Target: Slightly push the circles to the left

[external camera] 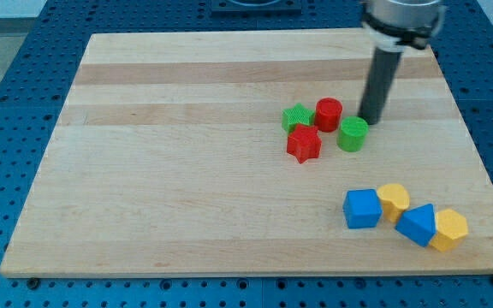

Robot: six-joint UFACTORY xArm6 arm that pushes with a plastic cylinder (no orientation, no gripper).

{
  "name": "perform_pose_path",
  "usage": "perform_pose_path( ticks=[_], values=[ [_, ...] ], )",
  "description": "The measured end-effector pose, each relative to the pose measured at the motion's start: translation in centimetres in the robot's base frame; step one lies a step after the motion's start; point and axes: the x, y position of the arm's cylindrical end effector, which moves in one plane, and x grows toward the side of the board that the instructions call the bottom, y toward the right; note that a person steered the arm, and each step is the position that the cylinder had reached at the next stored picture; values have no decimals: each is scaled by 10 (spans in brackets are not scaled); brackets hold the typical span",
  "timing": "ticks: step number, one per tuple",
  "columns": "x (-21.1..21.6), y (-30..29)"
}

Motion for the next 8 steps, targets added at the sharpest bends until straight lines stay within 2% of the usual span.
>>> perform_pose_path(
  ticks=[3,7,8],
  values=[
    [22,-1],
    [33,-57],
    [33,-26]
  ],
)
